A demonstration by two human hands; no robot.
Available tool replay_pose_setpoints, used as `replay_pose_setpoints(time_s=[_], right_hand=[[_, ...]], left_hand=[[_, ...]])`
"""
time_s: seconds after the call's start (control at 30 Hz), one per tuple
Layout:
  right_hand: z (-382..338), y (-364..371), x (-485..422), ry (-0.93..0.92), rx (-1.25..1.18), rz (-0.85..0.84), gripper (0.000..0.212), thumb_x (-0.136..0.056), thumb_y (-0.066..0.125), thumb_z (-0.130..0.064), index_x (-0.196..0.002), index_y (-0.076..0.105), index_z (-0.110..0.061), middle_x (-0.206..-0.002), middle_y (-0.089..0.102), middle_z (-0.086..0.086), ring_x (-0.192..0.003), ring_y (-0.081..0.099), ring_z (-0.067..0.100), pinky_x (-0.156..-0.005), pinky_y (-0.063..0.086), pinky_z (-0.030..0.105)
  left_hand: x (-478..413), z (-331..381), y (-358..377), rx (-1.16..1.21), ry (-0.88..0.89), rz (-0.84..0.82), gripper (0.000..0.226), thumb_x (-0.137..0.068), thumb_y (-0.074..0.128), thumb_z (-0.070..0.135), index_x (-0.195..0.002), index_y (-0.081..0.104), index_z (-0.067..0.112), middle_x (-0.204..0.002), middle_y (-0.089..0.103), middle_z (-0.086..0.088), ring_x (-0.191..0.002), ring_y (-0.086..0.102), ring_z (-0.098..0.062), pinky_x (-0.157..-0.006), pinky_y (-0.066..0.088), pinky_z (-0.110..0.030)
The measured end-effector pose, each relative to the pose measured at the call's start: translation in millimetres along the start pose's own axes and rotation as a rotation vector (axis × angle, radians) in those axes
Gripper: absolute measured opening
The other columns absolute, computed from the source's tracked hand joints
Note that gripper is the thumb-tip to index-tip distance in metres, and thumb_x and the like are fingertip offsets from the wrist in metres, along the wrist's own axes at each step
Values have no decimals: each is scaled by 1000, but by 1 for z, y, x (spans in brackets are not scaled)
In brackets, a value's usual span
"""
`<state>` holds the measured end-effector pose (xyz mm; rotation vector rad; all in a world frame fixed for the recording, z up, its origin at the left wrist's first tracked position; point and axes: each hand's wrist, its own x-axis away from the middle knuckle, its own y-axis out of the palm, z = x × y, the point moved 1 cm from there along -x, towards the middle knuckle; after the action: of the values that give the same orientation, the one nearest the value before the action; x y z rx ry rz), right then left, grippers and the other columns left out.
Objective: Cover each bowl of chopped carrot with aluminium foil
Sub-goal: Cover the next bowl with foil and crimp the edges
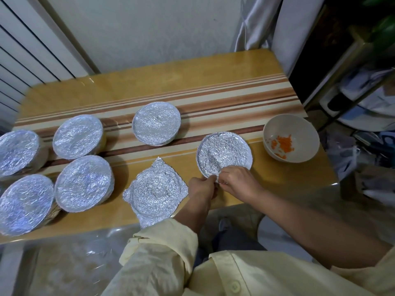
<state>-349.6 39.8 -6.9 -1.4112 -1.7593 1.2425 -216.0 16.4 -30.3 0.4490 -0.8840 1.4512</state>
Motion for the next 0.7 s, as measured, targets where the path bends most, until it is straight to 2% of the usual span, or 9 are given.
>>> replay_pose_setpoints(time_s=[0.1,0.2,0.27,0.33,0.47,0.53,0.6,0.63,0.7], right_hand=[[-2,2,-2,25,-20,-21,29,-52,79,6,-56,55,-10,-58,54,2,-52,55,23,-49,32,23],[-4,6,-5,62,-63,-86,19,-63,75,2,-61,59,-9,-64,57,4,-61,58,26,-51,36,27],[-7,5,-8,89,-110,-192,10,-75,74,-11,-70,66,-11,-73,62,2,-70,60,21,-58,39,27],[-6,3,-9,95,-155,-228,16,-82,72,-28,-73,70,-15,-73,63,-3,-67,58,12,-59,41,25],[9,-9,-6,257,-283,111,34,-90,64,-25,-59,55,-15,-56,49,-8,-55,46,4,-54,34,22],[25,-13,-3,458,-367,337,32,-93,60,-18,-63,51,-18,-57,45,-8,-56,43,3,-55,30,22],[38,-12,-1,657,-467,479,19,-95,56,-18,-77,60,-17,-69,56,-3,-67,52,9,-59,37,24],[43,-10,-1,730,-539,506,11,-95,56,-18,-89,64,-16,-81,61,0,-77,57,13,-63,41,21],[47,-2,0,813,-695,435,20,-97,53,-20,-114,63,-15,-106,63,0,-97,58,13,-72,43,8]], left_hand=[[-6,0,2,-82,61,-19,24,-69,63,25,-55,64,6,-65,67,-20,-71,71,-40,-77,60,-56],[-31,-11,0,-173,106,-28,41,-58,49,31,-72,68,-3,-79,71,-26,-79,72,-43,-77,60,-54],[-28,-4,-10,-263,124,-47,40,-57,48,31,-69,67,-2,-82,71,-29,-79,72,-43,-78,60,-54],[-16,10,-23,-347,155,-74,30,-59,50,32,-57,64,5,-78,72,-29,-77,73,-42,-78,60,-54],[-9,26,-49,-547,220,-99,35,-88,62,30,-62,71,8,-70,74,-16,-74,74,-32,-80,60,-41],[-11,30,-59,-650,249,-52,39,-93,61,33,-62,70,10,-63,69,-8,-73,69,-29,-74,55,-32],[-8,29,-62,-690,268,28,44,-92,58,44,-63,65,11,-64,63,-7,-73,62,-29,-66,45,-29],[-8,27,-60,-661,281,65,46,-92,55,49,-71,68,10,-73,66,-9,-78,62,-30,-68,45,-31],[-11,20,-52,-446,284,95,49,-95,52,52,-110,69,9,-108,70,-12,-103,63,-32,-87,48,-35]])
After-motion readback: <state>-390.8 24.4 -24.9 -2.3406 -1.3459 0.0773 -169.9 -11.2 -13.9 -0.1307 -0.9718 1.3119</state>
